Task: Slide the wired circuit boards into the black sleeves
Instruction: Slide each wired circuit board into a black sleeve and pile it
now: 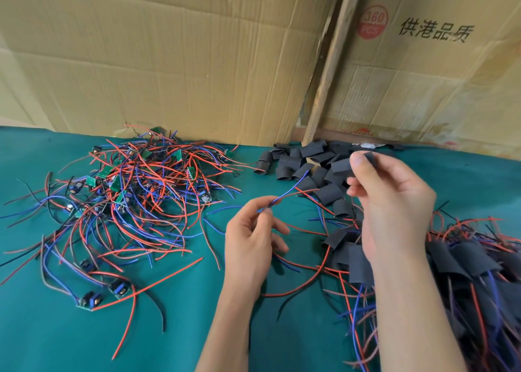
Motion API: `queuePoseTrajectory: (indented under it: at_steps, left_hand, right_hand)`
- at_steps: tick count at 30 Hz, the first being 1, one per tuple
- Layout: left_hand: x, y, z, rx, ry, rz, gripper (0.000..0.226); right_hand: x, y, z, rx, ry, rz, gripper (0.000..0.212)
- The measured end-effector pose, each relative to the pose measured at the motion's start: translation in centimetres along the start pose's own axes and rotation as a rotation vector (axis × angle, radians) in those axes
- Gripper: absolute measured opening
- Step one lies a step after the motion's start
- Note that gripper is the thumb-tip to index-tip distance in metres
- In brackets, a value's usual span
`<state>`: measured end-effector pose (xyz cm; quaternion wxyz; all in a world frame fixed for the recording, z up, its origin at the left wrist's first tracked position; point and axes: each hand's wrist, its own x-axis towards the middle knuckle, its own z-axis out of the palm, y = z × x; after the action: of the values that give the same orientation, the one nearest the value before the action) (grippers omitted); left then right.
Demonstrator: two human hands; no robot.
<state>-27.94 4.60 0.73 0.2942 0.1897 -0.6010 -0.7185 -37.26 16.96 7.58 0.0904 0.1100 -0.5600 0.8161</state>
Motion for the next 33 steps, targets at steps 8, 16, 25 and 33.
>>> queuePoseTrajectory:
  at_steps: [8,16,25,33]
  left_hand:
    - [0.2,0.2,-0.2,-0.06,0.025,-0.003,0.025]
    - [0.2,0.0,-0.1,-0.046,0.015,0.0,0.025]
    - [0.1,0.0,0.0,-0.007,0.017,0.017,0.029]
    - [0.0,0.1,0.0,0.006,0.027,0.019,0.029]
  right_hand:
    - [-0.5,1.4,0.8,-0.04,0.063,0.204,0.01]
    - [-1.7,2.2,2.4,0.144,0.034,0.422,0.018]
    - [-2.0,1.7,2.9,0.198,-0.009,0.339,0.012]
    - [-1.8,1.5,2.6,0.101,-0.038,0.203,0.009]
